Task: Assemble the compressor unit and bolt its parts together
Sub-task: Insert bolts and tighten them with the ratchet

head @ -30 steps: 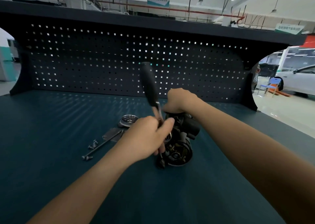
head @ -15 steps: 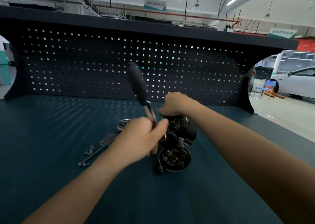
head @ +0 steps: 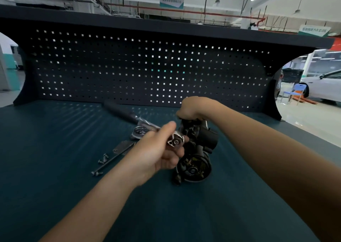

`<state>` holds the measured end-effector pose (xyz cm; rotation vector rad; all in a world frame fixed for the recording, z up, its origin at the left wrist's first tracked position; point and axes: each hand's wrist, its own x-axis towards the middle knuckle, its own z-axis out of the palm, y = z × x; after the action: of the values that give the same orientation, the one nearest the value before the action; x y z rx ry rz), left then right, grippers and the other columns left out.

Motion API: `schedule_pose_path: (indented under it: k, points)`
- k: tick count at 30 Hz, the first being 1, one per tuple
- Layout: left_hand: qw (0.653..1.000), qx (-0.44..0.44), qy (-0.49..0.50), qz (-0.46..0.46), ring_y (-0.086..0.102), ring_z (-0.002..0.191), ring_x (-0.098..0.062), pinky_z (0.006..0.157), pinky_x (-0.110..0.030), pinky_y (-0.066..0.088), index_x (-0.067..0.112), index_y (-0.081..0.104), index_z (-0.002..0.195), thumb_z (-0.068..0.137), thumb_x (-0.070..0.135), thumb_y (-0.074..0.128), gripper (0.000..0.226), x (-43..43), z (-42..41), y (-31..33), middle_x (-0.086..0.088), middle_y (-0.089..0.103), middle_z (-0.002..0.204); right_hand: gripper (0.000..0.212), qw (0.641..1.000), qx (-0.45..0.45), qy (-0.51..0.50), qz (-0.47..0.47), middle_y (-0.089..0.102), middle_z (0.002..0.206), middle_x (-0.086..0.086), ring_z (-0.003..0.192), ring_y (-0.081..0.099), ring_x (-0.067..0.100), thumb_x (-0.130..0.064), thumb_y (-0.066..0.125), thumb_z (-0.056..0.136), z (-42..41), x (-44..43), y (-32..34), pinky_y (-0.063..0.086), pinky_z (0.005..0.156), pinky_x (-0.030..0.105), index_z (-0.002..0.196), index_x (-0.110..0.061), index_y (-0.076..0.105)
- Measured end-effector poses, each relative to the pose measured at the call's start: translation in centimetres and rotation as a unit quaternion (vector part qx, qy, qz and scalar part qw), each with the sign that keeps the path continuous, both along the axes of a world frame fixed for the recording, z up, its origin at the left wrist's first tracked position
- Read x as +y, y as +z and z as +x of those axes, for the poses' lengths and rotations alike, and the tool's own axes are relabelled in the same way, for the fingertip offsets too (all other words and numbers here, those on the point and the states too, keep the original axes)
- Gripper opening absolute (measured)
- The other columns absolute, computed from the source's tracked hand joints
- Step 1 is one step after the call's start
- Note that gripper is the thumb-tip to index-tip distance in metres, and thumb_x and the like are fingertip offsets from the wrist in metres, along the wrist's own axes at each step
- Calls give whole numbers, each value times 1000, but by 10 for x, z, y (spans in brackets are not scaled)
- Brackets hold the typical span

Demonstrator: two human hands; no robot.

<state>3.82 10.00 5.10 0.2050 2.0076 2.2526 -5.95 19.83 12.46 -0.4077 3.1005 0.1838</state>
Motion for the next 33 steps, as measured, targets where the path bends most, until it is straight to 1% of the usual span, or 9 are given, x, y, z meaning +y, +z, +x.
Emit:
schedule_pose_path:
  k: [3, 7, 10, 13, 16, 22, 27, 30, 33]
  points:
    - [927, 186, 66, -319, 48, 35, -6, 44, -14, 40, 7, 62, 60, 92, 44, 36, 56, 2, -1, 4, 4, 53, 37, 25, 1000, 10, -10, -26, 46, 83, 3, 81, 48, 23, -35, 48, 92, -1, 4, -3, 40, 69, 27, 85, -10, 48]
    - [842, 284, 92, -450, 48, 37, 0, 57, -18, 41, 18, 46, 44, 94, 43, 38, 56, 6, 0, 2, 17, 48, 33, 22, 1000, 9, -11, 1, 52, 91, 5, 84, 51, 26, -31, 50, 88, -5, 0, -6, 47, 80, 35, 83, -10, 51]
    - [896, 234, 109, -362, 47, 34, -2, 44, -13, 37, 15, 53, 50, 93, 44, 36, 55, 6, -2, -3, 7, 53, 36, 29, 999, -2, -8, 38, 45, 101, 8, 93, 49, 28, -25, 40, 94, -3, -2, -3, 44, 88, 36, 113, -8, 53]
    - [997, 37, 65, 15, 45, 34, -7, 37, -15, 39, 4, 61, 75, 96, 40, 35, 50, 4, -2, -6, 2, 55, 45, 22, 997, -2, 15, 73, 43, 95, 8, 84, 46, 24, -20, 33, 99, 1, -3, 1, 40, 70, 27, 101, -9, 51]
    - [921, -128, -44, 366, 45, 33, -3, 33, -13, 40, 1, 69, 75, 93, 41, 41, 52, 3, 2, -8, 2, 53, 50, 24, 997, 0, 15, 74, 43, 87, 6, 61, 39, 18, -16, 31, 99, 3, -5, 3, 30, 47, 25, 87, -5, 48]
    - [996, 48, 65, -36, 43, 33, -7, 37, -14, 36, -1, 64, 79, 96, 37, 37, 49, 7, -3, -5, 3, 53, 44, 28, 999, 29, -20, -18, 44, 92, 5, 88, 51, 27, -36, 46, 92, -2, 6, -3, 42, 75, 31, 87, -9, 48]
    - [898, 228, 106, -360, 47, 33, -4, 43, -9, 38, 15, 53, 44, 91, 45, 39, 58, 8, -3, 6, 4, 51, 33, 28, 1000, 19, -9, 9, 48, 82, 5, 79, 50, 25, -30, 49, 91, -1, 5, -2, 40, 68, 28, 73, -9, 45]
    - [935, 185, 103, -284, 46, 33, -6, 44, -15, 40, 13, 54, 50, 93, 43, 40, 54, 12, -1, 1, 3, 53, 36, 27, 998, -2, -8, 59, 46, 73, 6, 60, 45, 19, -19, 37, 97, 4, 0, 2, 39, 50, 23, 77, -6, 48]
    - [994, -13, 28, 103, 37, 31, -6, 34, -17, 35, 8, 61, 67, 92, 36, 46, 41, 11, 2, -5, 0, 56, 49, 41, 998, -19, 4, 64, 44, 58, 6, 45, 38, 16, -19, 34, 98, 4, 2, 6, 27, 26, 15, 62, -6, 45]
